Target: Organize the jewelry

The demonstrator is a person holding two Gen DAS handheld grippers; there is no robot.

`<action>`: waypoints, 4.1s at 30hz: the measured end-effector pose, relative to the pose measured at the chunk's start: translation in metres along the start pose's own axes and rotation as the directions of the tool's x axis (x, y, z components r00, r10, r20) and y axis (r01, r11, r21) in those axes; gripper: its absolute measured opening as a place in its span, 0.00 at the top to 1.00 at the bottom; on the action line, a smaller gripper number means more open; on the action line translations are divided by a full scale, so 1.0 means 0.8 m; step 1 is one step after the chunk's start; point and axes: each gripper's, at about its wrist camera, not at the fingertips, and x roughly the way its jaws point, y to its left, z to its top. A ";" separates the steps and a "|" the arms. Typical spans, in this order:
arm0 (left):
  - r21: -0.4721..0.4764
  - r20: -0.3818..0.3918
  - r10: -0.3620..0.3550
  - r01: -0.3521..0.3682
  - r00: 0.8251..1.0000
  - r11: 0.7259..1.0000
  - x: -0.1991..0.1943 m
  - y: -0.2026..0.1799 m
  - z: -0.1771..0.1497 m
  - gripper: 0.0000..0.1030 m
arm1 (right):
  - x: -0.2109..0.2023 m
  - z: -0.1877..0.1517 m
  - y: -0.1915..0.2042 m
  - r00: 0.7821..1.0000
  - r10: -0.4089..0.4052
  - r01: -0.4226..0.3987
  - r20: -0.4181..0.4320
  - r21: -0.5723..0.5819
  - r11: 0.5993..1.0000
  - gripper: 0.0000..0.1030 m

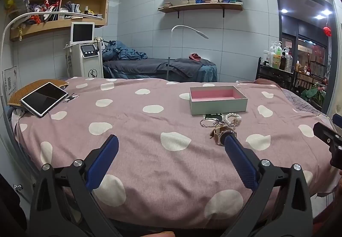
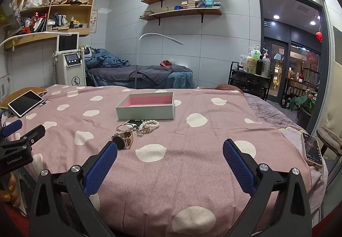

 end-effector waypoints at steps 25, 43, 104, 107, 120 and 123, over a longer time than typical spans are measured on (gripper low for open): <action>0.010 0.005 -0.005 0.005 1.000 1.000 0.002 0.004 -0.005 0.05 | 0.004 -0.001 -0.002 1.000 0.001 -0.001 -0.002 0.000 1.000 0.06; 0.015 -0.003 -0.012 0.012 1.000 1.000 0.004 0.003 -0.004 0.05 | 0.004 0.000 -0.003 1.000 0.002 -0.002 -0.005 0.003 1.000 0.06; 0.054 -0.350 -0.313 0.353 0.883 0.934 0.181 -0.062 -0.003 0.05 | 0.184 0.014 -0.009 0.924 0.157 -0.179 -0.349 -0.031 0.983 0.06; 0.068 -0.381 -0.313 0.364 0.870 0.929 0.202 -0.085 -0.002 0.06 | 0.202 0.023 -0.013 0.920 0.160 -0.181 -0.358 -0.024 0.983 0.07; -0.062 -0.497 -0.339 0.357 0.799 0.932 0.267 -0.115 -0.010 0.43 | 0.302 0.043 -0.029 0.846 0.245 -0.230 -0.473 0.090 0.969 0.26; -0.067 -0.495 -0.338 0.352 0.801 0.934 0.267 -0.114 -0.010 0.48 | 0.329 0.044 -0.020 0.815 0.281 -0.249 -0.506 0.132 0.960 0.36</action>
